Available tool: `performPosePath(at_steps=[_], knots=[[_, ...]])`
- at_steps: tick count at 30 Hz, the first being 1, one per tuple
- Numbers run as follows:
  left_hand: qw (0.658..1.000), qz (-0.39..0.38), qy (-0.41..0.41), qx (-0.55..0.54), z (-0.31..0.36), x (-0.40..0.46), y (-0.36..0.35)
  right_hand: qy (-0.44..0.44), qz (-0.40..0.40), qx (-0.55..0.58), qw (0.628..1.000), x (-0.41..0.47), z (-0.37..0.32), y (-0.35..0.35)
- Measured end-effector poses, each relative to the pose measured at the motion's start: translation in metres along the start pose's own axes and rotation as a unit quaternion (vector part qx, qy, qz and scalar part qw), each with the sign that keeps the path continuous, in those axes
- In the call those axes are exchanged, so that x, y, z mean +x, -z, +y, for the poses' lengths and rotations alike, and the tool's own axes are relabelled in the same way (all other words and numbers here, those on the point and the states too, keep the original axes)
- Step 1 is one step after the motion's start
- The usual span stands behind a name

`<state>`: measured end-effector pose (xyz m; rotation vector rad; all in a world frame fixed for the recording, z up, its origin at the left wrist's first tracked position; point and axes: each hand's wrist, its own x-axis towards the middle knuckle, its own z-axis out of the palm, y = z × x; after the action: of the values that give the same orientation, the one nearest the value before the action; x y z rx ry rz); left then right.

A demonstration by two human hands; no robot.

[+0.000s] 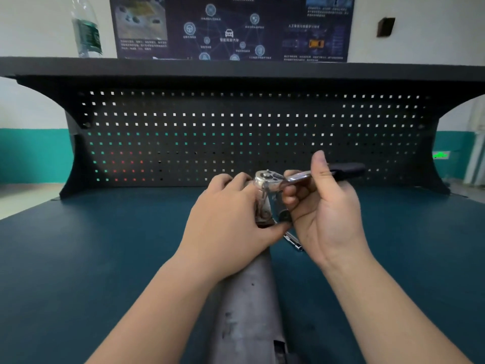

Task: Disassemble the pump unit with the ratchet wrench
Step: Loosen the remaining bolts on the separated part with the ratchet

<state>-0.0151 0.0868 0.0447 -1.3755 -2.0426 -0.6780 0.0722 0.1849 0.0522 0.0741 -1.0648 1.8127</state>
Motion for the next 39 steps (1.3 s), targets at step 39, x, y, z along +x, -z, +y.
performPosePath(at_steps=[39], knots=[[0.845,-0.148,-0.038,-0.513,-0.019,0.019,0.017,0.113,0.138,-0.039,0.983,-0.008,0.009,-0.004]])
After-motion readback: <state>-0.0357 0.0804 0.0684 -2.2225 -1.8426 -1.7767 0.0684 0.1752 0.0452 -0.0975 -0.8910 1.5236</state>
